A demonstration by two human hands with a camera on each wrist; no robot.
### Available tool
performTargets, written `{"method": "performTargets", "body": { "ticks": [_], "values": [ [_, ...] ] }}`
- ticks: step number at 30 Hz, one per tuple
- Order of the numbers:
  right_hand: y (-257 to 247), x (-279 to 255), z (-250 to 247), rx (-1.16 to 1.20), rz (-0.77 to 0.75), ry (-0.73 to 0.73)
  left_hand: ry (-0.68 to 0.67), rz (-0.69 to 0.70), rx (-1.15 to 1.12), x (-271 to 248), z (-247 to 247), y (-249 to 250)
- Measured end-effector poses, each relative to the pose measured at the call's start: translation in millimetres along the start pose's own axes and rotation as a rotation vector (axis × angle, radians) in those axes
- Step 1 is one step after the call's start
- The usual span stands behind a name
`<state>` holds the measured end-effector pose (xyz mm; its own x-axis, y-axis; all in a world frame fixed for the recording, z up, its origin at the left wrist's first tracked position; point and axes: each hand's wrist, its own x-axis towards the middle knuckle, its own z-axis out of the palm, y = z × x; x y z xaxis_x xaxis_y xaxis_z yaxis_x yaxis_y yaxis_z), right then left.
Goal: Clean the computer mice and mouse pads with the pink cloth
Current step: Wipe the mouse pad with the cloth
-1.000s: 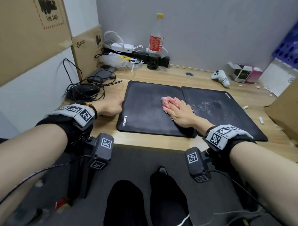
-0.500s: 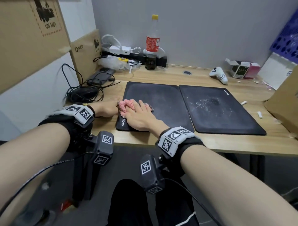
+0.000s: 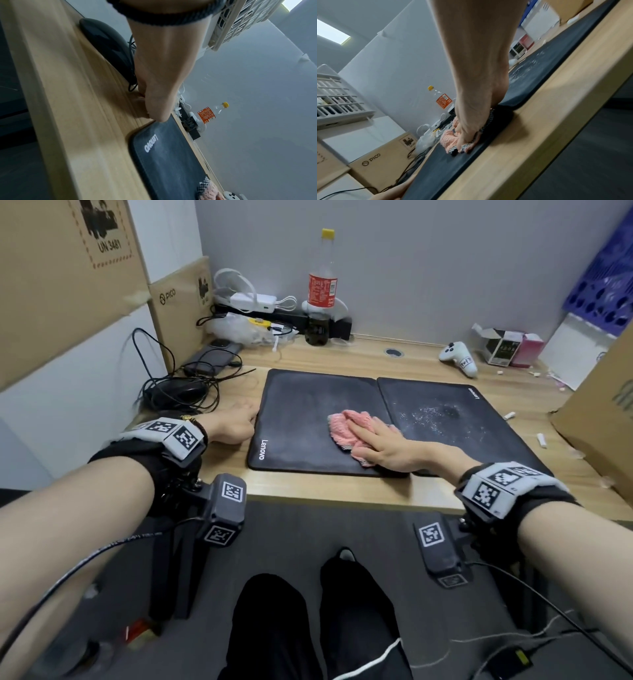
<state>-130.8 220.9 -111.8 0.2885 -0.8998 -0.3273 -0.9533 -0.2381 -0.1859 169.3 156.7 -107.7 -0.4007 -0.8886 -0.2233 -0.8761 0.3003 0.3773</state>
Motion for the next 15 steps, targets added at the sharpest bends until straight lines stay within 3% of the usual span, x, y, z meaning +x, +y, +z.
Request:
{"method": "performTargets", "body": {
  "ticks": [5,12,15],
  "values": [
    [-12,8,-6,-0.032,0.040,0.002,0.016,0.011,-0.001,3,0,-1],
    [-5,75,-18,-0.047,0.101,0.085,-0.013,0.050,-0.051,19,-4,-6],
    [2,113,-28,-0.045,0.127,0.117,-0.059,0.020,0.069,31,-12,-9]
  ]
}}
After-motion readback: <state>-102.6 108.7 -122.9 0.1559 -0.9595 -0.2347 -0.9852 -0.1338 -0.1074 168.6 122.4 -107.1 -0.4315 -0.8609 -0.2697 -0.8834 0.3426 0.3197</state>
